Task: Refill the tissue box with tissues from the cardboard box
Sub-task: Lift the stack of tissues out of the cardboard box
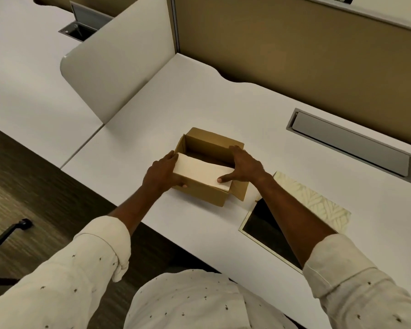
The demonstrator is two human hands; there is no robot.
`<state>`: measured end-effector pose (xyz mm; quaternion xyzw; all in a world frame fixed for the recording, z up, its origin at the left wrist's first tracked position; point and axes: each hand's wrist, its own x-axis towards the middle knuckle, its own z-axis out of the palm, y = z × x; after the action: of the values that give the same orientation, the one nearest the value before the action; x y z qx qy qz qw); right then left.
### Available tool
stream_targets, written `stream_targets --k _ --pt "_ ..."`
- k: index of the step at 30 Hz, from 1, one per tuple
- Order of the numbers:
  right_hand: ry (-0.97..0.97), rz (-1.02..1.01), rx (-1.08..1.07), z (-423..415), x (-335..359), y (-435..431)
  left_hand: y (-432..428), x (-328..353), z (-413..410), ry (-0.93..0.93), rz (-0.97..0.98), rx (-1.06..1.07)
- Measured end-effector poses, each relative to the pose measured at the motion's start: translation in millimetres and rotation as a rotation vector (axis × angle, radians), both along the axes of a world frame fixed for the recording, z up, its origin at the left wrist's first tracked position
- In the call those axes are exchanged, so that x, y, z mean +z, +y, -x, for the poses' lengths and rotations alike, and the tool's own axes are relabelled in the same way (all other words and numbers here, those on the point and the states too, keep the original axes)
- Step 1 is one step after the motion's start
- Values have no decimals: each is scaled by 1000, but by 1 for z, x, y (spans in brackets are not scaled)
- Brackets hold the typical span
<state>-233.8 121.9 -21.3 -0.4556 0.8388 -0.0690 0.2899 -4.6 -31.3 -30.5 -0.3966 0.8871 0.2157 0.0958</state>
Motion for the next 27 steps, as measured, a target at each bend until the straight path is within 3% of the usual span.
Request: stream_targets --k 15,20,23,25,27 --pt "45 -30 -30 -6 -8 -7 0 -9 -7 160 44 -46" --pt "-167 2 -99 3 8 -11 -16 -4 -9 62 -17 -147" --pt "-101 174 -243 -2 19 -13 -29 10 -4 58 -4 -199" --pt "34 418 -285 -13 20 -16 -35 18 6 168 63 -276" --pt "36 561 -223 -27 19 -21 -38 21 20 290 17 -343"
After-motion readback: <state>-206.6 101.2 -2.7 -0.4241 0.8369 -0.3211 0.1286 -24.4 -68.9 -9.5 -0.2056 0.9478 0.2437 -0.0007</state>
